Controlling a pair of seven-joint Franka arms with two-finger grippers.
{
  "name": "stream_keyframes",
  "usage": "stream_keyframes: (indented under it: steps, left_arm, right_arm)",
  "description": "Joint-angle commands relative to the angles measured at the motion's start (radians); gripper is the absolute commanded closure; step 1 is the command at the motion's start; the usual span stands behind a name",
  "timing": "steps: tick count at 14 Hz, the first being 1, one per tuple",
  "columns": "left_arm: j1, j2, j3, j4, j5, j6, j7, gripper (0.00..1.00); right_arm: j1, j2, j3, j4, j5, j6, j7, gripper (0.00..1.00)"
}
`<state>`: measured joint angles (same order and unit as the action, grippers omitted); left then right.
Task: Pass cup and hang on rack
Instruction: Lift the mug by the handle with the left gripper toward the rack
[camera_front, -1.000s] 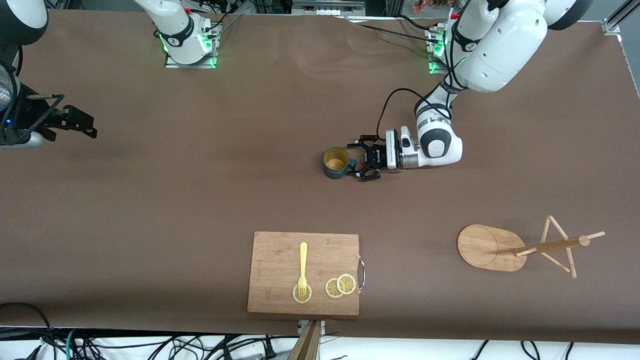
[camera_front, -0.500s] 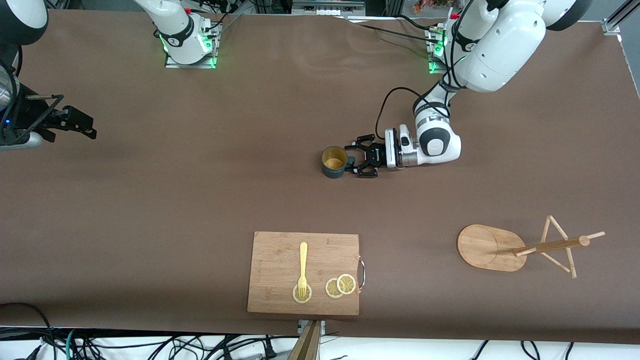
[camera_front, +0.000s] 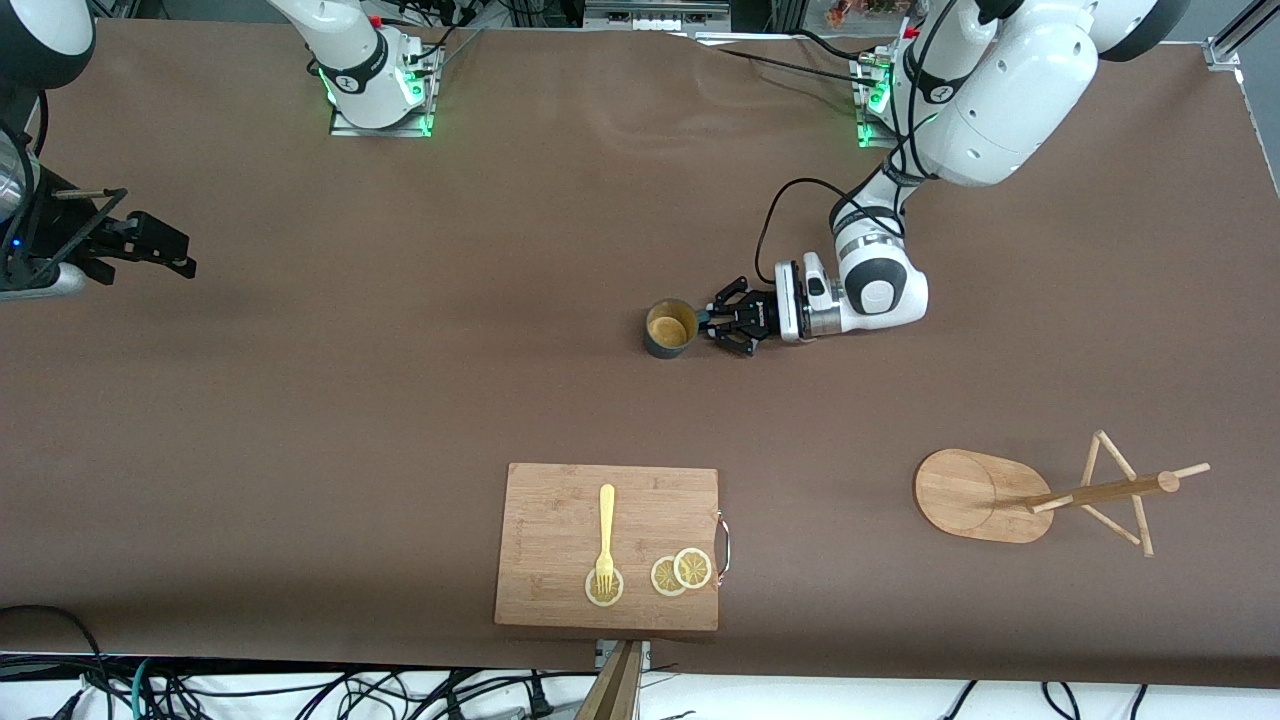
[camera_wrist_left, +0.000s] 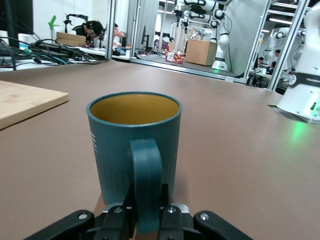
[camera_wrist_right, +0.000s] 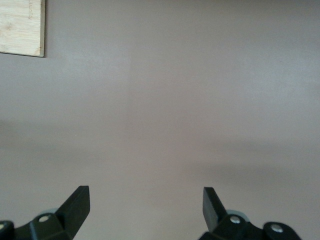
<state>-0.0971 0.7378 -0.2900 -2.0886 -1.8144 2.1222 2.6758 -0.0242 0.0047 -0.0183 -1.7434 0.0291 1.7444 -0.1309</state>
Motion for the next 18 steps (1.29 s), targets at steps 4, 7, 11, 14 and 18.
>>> stream_keyframes:
  steps: [4, 7, 11, 14, 18]
  left_arm:
    - [0.06, -0.159, -0.003, -0.037, 0.11, 0.001, -0.288, 1.0]
    - [0.14, -0.298, -0.001, -0.069, 0.315, -0.054, -0.575, 1.0]
    - [0.191, -0.506, 0.084, -0.1, 0.6, -0.227, -1.015, 1.0]
    - [0.192, -0.544, 0.222, -0.087, 0.665, -0.407, -1.203, 1.0]
    - [0.194, -0.544, 0.417, -0.055, 0.713, -0.588, -1.342, 1.0]
  right_arm:
    - [0.003, 0.006, -0.002, 0.016, 0.017, -0.002, 0.005, 0.0]
    - [0.003, 0.006, -0.002, 0.016, 0.017, -0.002, 0.005, 0.0]
    - [0.003, 0.006, -0.002, 0.016, 0.017, -0.002, 0.005, 0.0]
    - [0.003, 0.006, -0.002, 0.016, 0.018, -0.002, 0.005, 0.0]
    - [0.003, 0.004, -0.002, 0.016, 0.018, -0.005, 0.005, 0.0]
